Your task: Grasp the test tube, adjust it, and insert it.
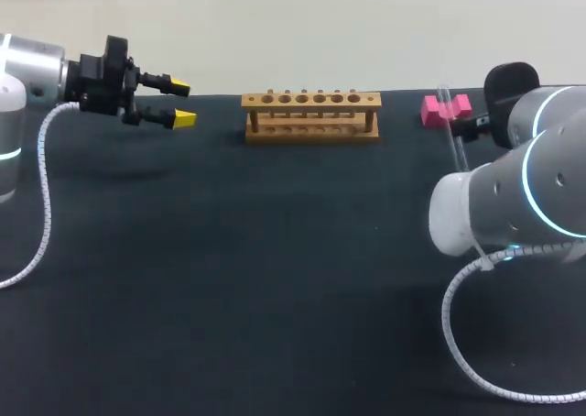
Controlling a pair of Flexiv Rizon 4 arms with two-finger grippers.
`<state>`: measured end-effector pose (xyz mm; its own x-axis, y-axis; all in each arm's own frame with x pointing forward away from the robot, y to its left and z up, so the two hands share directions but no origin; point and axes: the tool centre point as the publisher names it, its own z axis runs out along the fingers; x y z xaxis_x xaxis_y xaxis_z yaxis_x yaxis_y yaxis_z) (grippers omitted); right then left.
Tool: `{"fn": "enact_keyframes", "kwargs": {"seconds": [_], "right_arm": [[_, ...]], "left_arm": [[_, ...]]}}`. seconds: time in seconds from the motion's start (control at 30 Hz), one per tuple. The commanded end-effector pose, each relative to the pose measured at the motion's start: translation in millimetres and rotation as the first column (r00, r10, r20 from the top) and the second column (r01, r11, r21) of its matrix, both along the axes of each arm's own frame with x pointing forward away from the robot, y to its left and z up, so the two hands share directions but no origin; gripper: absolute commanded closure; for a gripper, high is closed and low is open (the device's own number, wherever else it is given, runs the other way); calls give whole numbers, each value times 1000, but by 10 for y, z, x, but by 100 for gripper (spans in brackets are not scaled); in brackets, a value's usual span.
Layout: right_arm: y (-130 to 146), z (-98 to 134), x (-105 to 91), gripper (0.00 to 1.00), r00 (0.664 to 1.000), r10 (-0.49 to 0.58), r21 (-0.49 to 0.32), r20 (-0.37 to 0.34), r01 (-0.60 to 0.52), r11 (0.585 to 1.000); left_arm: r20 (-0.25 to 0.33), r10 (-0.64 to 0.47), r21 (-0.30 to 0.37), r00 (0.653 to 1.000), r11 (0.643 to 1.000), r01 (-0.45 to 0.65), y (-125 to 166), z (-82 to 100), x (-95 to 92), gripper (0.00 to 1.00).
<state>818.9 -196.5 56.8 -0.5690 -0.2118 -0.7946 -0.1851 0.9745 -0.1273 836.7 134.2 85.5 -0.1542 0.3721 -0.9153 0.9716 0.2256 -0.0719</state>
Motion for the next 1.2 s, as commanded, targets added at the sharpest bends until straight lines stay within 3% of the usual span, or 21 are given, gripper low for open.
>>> {"fn": "enact_keyframes", "kwargs": {"seconds": [0.03,0.3,0.7,1.2], "right_arm": [[78,23,-20,0,999,-32,2,-4,32,999],[239,-16,-19,0,996,-94,18,-2,95,995],[432,-140,134,0,995,-97,45,-2,97,994],[407,-323,298,0,995,-96,97,-10,97,991]], "left_arm": [[6,5,-1,1000,1000,-5,2,-6,-25,0],[6,5,-1,1000,1000,-5,2,-6,-25,0],[6,5,-1,1000,1000,-5,2,-6,-25,0],[6,5,-1,1000,1000,-5,2,-6,-25,0]]}}
